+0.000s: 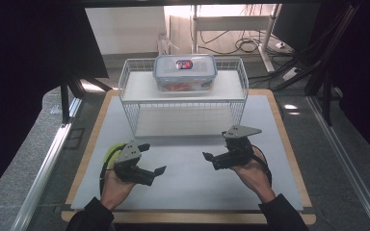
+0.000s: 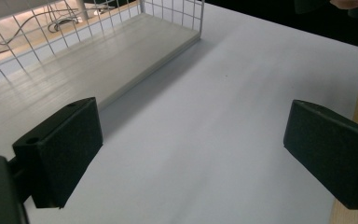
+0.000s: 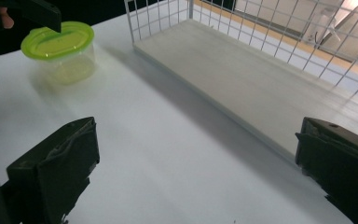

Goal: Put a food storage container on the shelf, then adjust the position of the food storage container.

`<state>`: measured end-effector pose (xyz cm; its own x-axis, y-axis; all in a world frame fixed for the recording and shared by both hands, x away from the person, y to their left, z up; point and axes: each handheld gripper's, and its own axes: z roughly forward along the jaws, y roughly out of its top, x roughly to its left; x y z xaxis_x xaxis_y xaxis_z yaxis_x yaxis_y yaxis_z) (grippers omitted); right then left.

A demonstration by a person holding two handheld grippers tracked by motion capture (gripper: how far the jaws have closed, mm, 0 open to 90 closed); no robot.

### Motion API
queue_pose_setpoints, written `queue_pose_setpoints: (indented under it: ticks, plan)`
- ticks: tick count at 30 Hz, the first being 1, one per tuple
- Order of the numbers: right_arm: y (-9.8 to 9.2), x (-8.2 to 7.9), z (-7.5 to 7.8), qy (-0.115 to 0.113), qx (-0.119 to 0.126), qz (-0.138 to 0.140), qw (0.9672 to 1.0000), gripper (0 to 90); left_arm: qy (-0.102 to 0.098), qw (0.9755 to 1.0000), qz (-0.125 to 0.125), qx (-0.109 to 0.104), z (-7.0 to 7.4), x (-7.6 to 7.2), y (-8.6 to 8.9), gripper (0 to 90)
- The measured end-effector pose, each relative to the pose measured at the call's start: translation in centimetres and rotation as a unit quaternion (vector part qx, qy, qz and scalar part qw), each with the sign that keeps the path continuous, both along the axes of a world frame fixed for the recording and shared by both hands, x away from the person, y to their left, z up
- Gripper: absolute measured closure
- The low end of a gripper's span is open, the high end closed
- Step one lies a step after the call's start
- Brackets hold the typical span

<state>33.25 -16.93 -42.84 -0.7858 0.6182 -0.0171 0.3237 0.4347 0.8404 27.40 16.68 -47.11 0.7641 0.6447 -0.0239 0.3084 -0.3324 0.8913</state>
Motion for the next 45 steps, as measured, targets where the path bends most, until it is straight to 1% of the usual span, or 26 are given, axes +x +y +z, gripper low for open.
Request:
queue_pose_setpoints:
  ticks: [2, 7, 9, 12, 13, 17, 19, 20, 21, 22, 24, 26, 28, 30, 31, 33, 34, 35, 39, 41, 45]
  plan:
    - [-0.1, -0.3, -0.3, -0.001, -0.004, -0.003, 1.0, 0.0, 0.0, 1.0, 0.004, 0.005, -0.5, -0.3, 0.0, 4.0]
    - [-0.6, -1.4, -1.3, 0.002, 0.005, -0.013, 0.9999, 0.0, -0.001, 0.9999, 0.007, 0.008, -1.6, -1.2, -0.1, 3.7]
    - [-0.9, -1.9, -1.8, 0.004, 0.001, -0.015, 0.9999, 0.0, 0.001, 0.9999, 0.006, 0.009, -2.1, -1.6, -0.2, 3.8]
    - [-1.4, -2.5, -2.6, 0.008, 0.003, -0.018, 0.9998, 0.0, 0.007, 0.9999, 0.003, 0.01, -2.7, -2.0, -0.3, 3.8]
    - [-1.5, -2.7, -2.8, 0.01, 0.003, -0.019, 0.9998, 0.0, 0.01, 0.9998, 0.001, 0.014, -2.9, -2.2, -0.5, 3.8]
    - [-1.8, -3.7, -4.0, 0.01, -0.012, -0.019, 0.9997, 0.0, 0.009, 0.9995, -0.005, 0.029, -3.5, -2.6, -1.0, 3.5]
    - [-1.9, -4.1, -4.6, 0.015, -0.016, -0.019, 0.9996, 0.0, 0.016, 0.9993, -0.009, 0.031, -3.8, -2.7, -1.1, 3.5]
    - [-1.9, -4.3, -5.0, 0.022, -0.018, -0.017, 0.9994, 0.0, 0.024, 0.9991, -0.01, 0.033, -4.0, -2.7, -1.1, 3.5]
    - [-2.0, -4.4, -5.5, 0.027, -0.025, -0.015, 0.9992, 0.0, 0.027, 0.999, -0.007, 0.036, -4.1, -2.6, -1.1, 3.5]
    - [-2.0, -4.5, -5.7, 0.028, -0.03, -0.016, 0.999, 0.0, 0.029, 0.9988, -0.005, 0.038, -4.1, -2.6, -1.1, 3.6]
    - [-2.1, -4.5, -6.1, 0.03, -0.04, -0.02, 0.9985, 0.0, 0.036, 0.9988, -0.002, 0.033, -4.0, -2.5, -1.0, 4.2]
    - [-2.3, -4.4, -6.1, 0.029, -0.039, -0.023, 0.9985, 0.0, 0.039, 0.9989, -0.002, 0.028, -3.8, -2.4, -0.9, 4.5]
    - [-2.4, -4.3, -6.0, 0.03, -0.034, -0.026, 0.9986, 0.0, 0.037, 0.9989, 0.002, 0.03, -3.6, -2.4, -0.9, 5.1]
    - [-2.6, -4.2, -6.1, 0.028, -0.032, -0.028, 0.9987, 0.0, 0.044, 0.9986, 0.008, 0.028, -3.5, -2.2, -0.8, 7.6]
    - [-2.6, -4.2, -6.1, 0.03, -0.032, -0.03, 0.9986, 0.0, 0.047, 0.9984, 0.008, 0.031, -3.4, -2.1, -0.7, 9.5]
    - [-2.7, -4.1, -6.2, 0.034, -0.032, -0.032, 0.9984, 0.2, 0.044, 0.9981, 0.016, 0.038, -3.2, -2.0, -0.4, 15.6]
    - [-2.7, -4.1, -6.2, 0.035, -0.032, -0.032, 0.9983, 0.3, 0.046, 0.9981, 0.017, 0.037, -3.0, -1.9, -0.3, 18.4]
    - [-2.7, -4.1, -6.3, 0.037, -0.032, -0.032, 0.9983, 0.4, 0.048, 0.9982, 0.015, 0.032, -2.9, -1.8, 0.0, 23.4]
    - [-2.6, -4.1, -6.5, 0.038, -0.037, -0.031, 0.9981, 0.8, 0.05, 0.998, 0.026, 0.028, -2.1, -1.3, 1.0, 41.4]
    - [-2.5, -4.1, -6.5, 0.039, -0.038, -0.03, 0.9981, 0.9, 0.057, 0.9978, 0.027, 0.021, -2.0, -0.9, 1.4, 50.3]
    - [-2.5, -4.1, -6.5, 0.038, -0.039, -0.03, 0.998, 1.9, 0.068, 0.9968, 0.041, 0.012, -1.9, -0.1, 2.5, 66.3]
